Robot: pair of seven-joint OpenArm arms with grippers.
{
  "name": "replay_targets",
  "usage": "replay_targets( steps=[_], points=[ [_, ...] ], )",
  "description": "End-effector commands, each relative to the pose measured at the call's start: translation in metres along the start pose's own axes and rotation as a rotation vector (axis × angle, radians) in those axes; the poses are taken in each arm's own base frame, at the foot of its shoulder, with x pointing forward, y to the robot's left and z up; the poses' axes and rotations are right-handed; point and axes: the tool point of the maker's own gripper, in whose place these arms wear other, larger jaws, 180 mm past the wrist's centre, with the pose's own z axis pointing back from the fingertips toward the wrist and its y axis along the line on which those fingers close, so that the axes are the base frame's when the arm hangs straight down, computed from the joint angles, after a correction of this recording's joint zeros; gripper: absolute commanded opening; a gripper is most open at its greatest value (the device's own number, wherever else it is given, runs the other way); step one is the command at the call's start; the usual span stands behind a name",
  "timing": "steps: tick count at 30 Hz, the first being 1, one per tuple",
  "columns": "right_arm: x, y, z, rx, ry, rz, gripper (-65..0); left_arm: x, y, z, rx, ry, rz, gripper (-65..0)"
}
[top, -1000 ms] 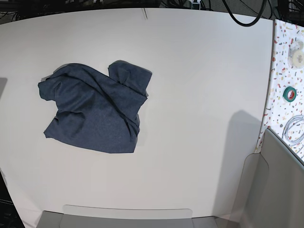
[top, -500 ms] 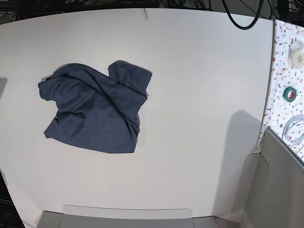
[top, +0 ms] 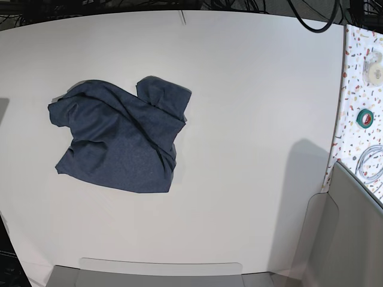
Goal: Layout the t-shirt on the table in an organized manner, then fold the t-shirt properly
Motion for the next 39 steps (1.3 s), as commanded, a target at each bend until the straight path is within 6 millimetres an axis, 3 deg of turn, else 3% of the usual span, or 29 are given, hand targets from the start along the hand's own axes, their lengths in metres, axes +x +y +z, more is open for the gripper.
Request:
replay_targets(
  steps=[1,5,7,11,14,16,21,24,27,30,35,39],
  points=[
    [0.015,-0.014,0.006,-0.029,-0.047,0.018,-65.0,0.014,-0.006,0.009,-0.025,-0.04,-0.012,-65.0],
    [0.068,-0.045,0.015,-0.111,-0.18,0.04,-65.0,0.07,-0.011,0.018,-0.071,-0.173,-0.085,-65.0],
    [0.093,-0.056,0.019,-0.142,-0.243,0.048,-65.0,0.081,-0.01,0.019,-0.079,-0.206,-0.109,-65.0],
    [0.14,-0.07,0.019,-0.194,-0.374,0.046,-65.0,0.123,-0.004,0.0,-0.072,-0.322,-0.148,-65.0],
    [0.162,-0.079,0.013,-0.235,-0.44,0.025,-65.0,0.145,-0.002,-0.007,-0.066,-0.384,-0.157,-64.9],
    [0.172,-0.083,0.004,-0.251,-0.435,-0.003,-65.0,0.17,0.0,-0.013,-0.057,-0.455,-0.168,-64.9],
    [0.2,-0.093,-0.03,-0.285,-0.357,-0.12,-64.9,0.22,0.007,-0.036,-0.027,-0.505,-0.19,-64.0],
    [0.23,-0.094,-0.039,-0.27,-0.403,-0.151,-59.4,0.248,-0.009,-0.051,-0.065,-0.507,-0.21,-58.7],
    [0.26,-0.092,-0.041,-0.25,-0.474,-0.15,-53.6,0.271,-0.039,-0.06,-0.137,-0.514,-0.247,-53.3],
    [0.279,-0.092,-0.041,-0.239,-0.522,-0.151,-50.6,0.291,-0.07,-0.066,-0.209,-0.517,-0.301,-52.0],
    [0.297,-0.083,-0.053,-0.17,-0.477,-0.125,-46.0,0.316,-0.12,-0.071,-0.3,-0.481,-0.335,-51.8],
    [0.303,-0.081,-0.059,-0.15,-0.437,-0.118,-40.2,0.318,-0.135,-0.09,-0.32,-0.432,-0.332,-51.5]
  ],
)
